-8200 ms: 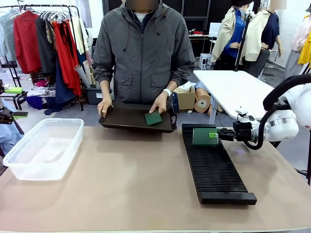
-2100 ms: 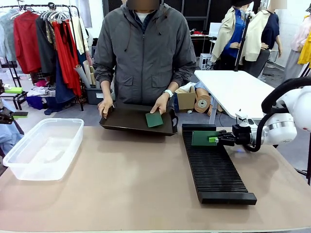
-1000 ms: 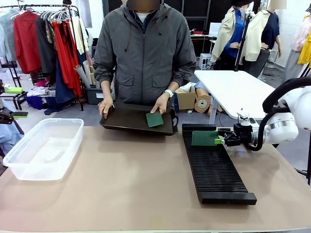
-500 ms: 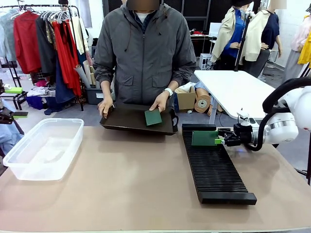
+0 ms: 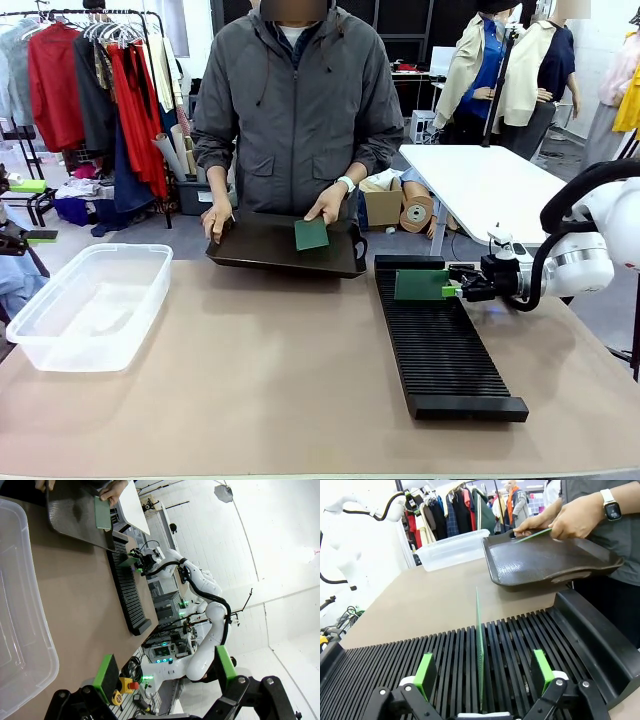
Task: Sort PCBs into racks and boxes based on the side picked up.
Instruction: Pick up the Blank PCB handed by the Human.
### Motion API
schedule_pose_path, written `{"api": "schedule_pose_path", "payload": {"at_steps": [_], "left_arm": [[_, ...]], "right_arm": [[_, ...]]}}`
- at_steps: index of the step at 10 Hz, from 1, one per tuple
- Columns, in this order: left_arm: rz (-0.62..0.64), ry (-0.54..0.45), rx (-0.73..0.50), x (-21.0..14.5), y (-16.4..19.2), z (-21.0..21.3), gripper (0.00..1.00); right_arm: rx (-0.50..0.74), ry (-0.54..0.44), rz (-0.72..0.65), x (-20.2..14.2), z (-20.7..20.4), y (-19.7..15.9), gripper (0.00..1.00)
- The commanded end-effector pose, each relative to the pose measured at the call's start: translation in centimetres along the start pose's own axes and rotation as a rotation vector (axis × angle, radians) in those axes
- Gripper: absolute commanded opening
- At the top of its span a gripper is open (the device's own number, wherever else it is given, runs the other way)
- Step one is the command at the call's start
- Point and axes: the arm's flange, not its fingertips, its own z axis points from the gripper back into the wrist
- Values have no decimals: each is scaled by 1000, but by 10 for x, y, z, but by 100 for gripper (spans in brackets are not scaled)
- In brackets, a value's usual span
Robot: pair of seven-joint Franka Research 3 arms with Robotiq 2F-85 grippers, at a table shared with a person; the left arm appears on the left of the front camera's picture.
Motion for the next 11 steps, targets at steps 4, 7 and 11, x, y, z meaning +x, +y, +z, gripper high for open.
{"api": "schedule_pose_path", "payload": {"at_steps": [4, 7, 11], "left_arm": [[4, -1, -6, -1, -1, 0, 100], [4, -1, -6, -1, -1, 0, 100], [4, -1, -6, -1, -1, 0, 100]], "right_arm": [[39, -75, 46, 83, 25, 41, 100], [92, -50, -18, 113, 31, 82, 100], [159, -33, -253, 136, 23, 129, 100]]}}
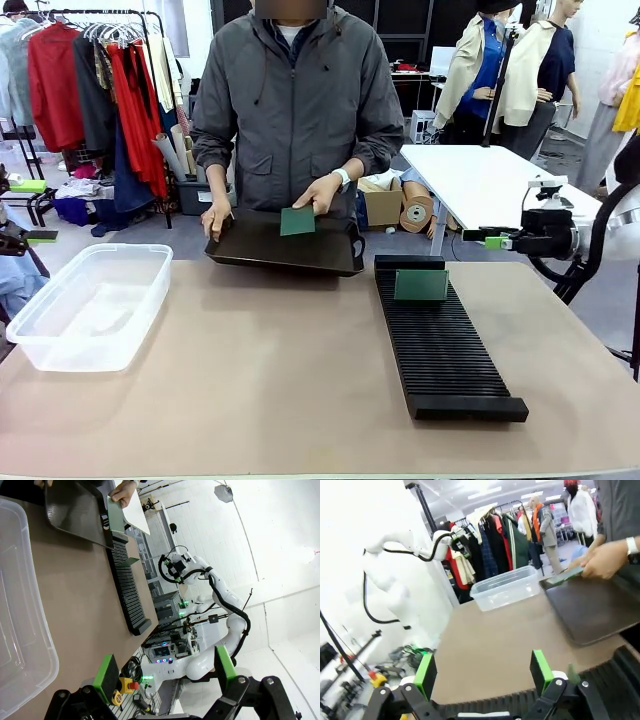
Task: Sort PCBs into racks and boxes based on the side picked up.
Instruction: Pick up the Blank PCB handed by the Human.
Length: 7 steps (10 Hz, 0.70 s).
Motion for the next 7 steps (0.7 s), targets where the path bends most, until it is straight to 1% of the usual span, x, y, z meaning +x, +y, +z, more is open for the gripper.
{"api": "schedule_pose_path", "payload": {"at_steps": [1, 4, 6, 7], "left_arm": [[4, -1, -6, -1, -2, 0, 100], [4, -1, -6, -1, -2, 0, 100], [4, -1, -6, -1, -2, 0, 100], [4, -1, -6, -1, -2, 0, 100]], "right_arm": [[22, 43, -170, 13, -9, 23, 100], [80, 124, -414, 20, -23, 46, 100], [126, 116, -559, 26, -32, 60, 100], [149, 108, -608, 30, -34, 66, 100]]}}
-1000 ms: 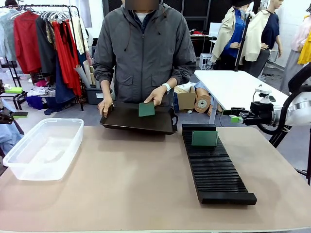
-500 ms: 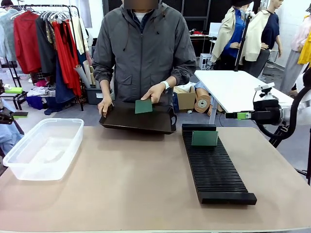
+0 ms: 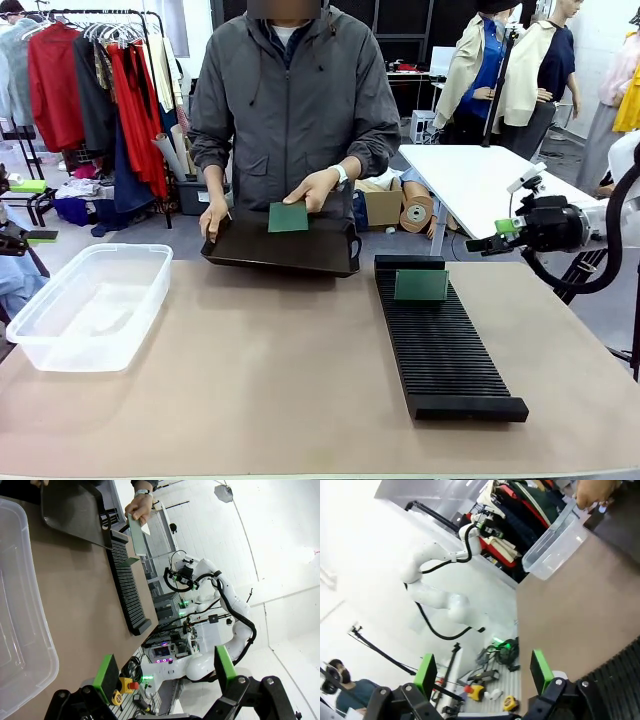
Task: Sort PCBs into racks and boxes based on the side picked up.
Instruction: Pick up the Blank PCB handed by the Human.
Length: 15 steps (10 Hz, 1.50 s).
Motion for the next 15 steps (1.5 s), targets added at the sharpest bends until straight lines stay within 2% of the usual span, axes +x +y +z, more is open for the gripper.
{"api": "schedule_pose_path", "payload": {"at_steps": [1, 3, 6, 9, 10, 15], "left_arm": [[4, -1, -6, -1, -2, 0, 100], [4, -1, -6, -1, -2, 0, 100], [4, -1, -6, -1, -2, 0, 100], [4, -1, -6, -1, -2, 0, 100], [4, -1, -6, -1, -2, 0, 100], [4, -1, -6, -1, -2, 0, 100]], "right_arm": [[29, -16, -113, 1, -6, 20, 100], [-11, -78, -217, -3, -9, 33, 100], [11, -122, -365, -6, -14, 42, 100], [11, -87, -407, -8, -16, 42, 100], [15, -86, -360, -12, -9, 37, 100], [15, -86, -360, -12, -9, 37, 100]]}}
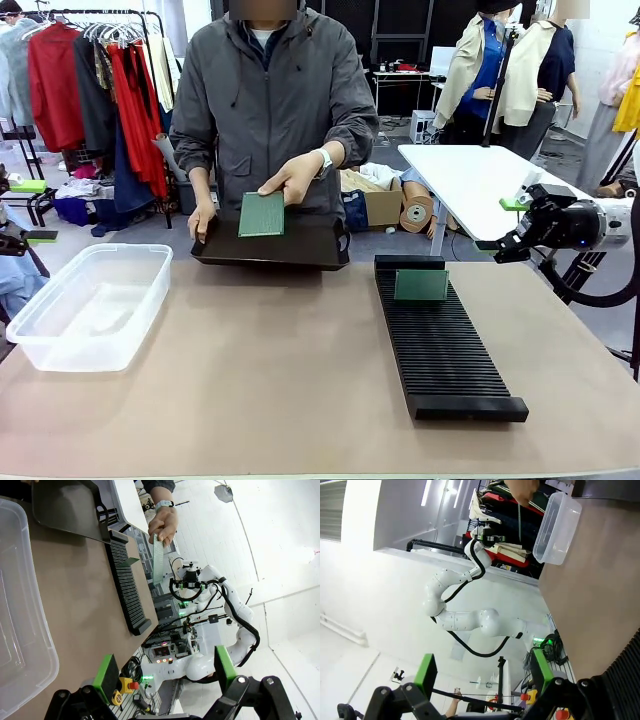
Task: Sort PCBs into racks and boxes based on the side picked up.
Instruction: Pick up the Blank PCB handed by the Human.
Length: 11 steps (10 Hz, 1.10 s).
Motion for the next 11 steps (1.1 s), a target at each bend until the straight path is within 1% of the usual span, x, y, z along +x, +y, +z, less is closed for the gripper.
{"api": "schedule_pose_path", "payload": {"at_steps": [1, 3, 4, 5, 6, 8, 10, 11], "left_arm": [[0, 0, 0, 0, 0, 0, 100], [18, 29, 1, 30, 3, -29, 100], [33, 60, -12, 42, 5, -45, 100], [25, 79, -7, 48, 7, -56, 100], [23, 89, -4, 51, 9, -66, 100], [-11, 87, -30, 52, 21, -101, 100], [-92, 54, -43, 44, 29, -130, 100], [-133, 65, -58, 38, 28, -143, 100]], "right_arm": [[-1, -2, 14, 0, 0, 2, 100], [-1, -2, 14, 0, 0, 2, 100], [-1, -2, 14, 0, 0, 2, 100], [-1, -2, 14, 0, 0, 2, 100], [-1, -2, 14, 0, 0, 2, 100], [-1, -2, 14, 0, 0, 2, 100], [-1, -2, 14, 0, 0, 2, 100], [-1, -2, 14, 0, 0, 2, 100]]}}
